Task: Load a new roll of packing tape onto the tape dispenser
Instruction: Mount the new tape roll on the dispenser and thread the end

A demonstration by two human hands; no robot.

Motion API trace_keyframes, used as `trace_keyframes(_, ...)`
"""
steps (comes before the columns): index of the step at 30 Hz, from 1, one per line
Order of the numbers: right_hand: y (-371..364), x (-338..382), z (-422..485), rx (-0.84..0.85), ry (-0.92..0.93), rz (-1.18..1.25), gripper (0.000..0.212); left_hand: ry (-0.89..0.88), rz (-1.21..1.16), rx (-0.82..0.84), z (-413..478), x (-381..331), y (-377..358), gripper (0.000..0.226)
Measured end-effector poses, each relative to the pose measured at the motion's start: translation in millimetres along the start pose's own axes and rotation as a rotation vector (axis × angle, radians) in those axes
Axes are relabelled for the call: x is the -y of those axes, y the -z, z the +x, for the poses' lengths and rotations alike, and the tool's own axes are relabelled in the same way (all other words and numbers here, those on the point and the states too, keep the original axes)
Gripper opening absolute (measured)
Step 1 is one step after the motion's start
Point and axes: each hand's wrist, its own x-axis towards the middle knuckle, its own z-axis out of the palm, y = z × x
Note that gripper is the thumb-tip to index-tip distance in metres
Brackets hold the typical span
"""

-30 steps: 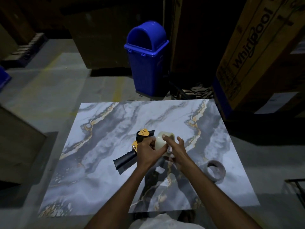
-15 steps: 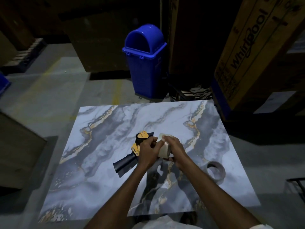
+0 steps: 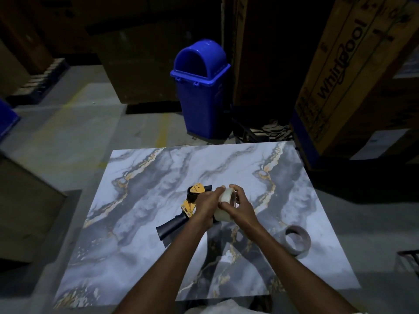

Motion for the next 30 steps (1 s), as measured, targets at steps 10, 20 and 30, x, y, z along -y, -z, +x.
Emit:
trace_keyframes(10,3,18,16,0.011,-0.391,0.388,0.057,-0.197,0.115,0.046,-14,5,-10,0.032)
trace_keyframes(20,11,22,15,-0.008,-0.135,0.168,0.067,-0.208,0.018,0.067,-23,-5,-11,0.026)
trace_keyframes(30,27,40,6,-0.013,0.326,-0.513,0.007,-0.339,0.069,0.062,-23,5,-8,0.025)
